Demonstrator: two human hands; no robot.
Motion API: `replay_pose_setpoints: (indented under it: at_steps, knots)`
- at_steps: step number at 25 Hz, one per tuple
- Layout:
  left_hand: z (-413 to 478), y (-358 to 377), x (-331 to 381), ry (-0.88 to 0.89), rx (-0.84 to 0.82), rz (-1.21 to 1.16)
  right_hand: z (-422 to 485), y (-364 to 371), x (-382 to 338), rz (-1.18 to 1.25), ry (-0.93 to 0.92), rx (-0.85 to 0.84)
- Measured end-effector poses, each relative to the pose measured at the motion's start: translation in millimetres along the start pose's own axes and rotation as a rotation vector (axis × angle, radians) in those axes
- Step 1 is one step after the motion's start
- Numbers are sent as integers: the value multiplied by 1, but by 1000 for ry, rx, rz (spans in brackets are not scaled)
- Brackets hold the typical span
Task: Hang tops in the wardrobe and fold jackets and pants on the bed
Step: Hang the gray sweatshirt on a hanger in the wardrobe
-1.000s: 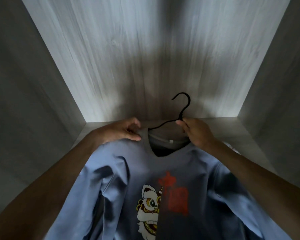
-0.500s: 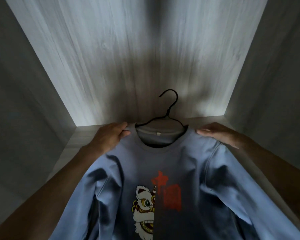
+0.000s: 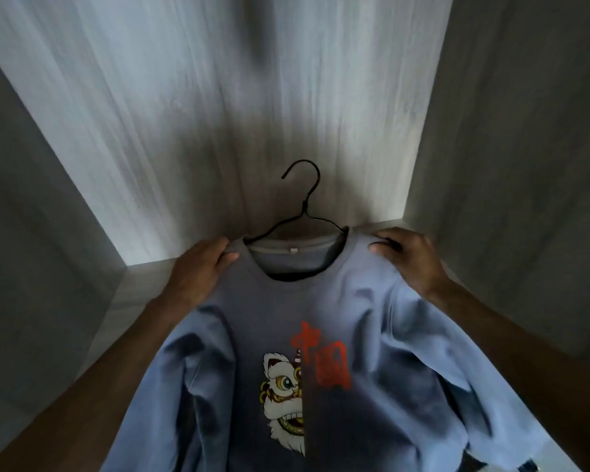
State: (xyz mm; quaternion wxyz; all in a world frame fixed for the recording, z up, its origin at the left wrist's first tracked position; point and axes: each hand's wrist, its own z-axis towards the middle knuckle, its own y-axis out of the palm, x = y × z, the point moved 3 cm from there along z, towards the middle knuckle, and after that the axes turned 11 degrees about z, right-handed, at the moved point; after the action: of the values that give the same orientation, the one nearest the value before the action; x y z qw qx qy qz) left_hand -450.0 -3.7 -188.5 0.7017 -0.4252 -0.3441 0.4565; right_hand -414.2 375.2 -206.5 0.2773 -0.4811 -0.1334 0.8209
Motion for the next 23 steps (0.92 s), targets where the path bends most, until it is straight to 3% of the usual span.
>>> replay_pose_setpoints:
  at_steps: [3, 6, 13, 17, 20, 23]
  knots:
    - [-15, -25, 10, 25, 88, 33, -17, -9, -28, -282, -108, -63]
    - [-36, -65, 25, 33, 210, 19, -38, -34, -70, -512, -295, 87]
    - [-105, -181, 86, 132, 156, 258, -101, -107, -155, -408, -394, 293]
    - [-149, -236, 124, 152, 66, 280, -143, -146, -204, -392, -476, 363]
    - [-174, -260, 139, 141, 205, 226, -167, -175, -240, -393, -518, 386]
    - [-186, -273, 140, 141, 370, 254, -179, -193, -258, -444, -447, 347]
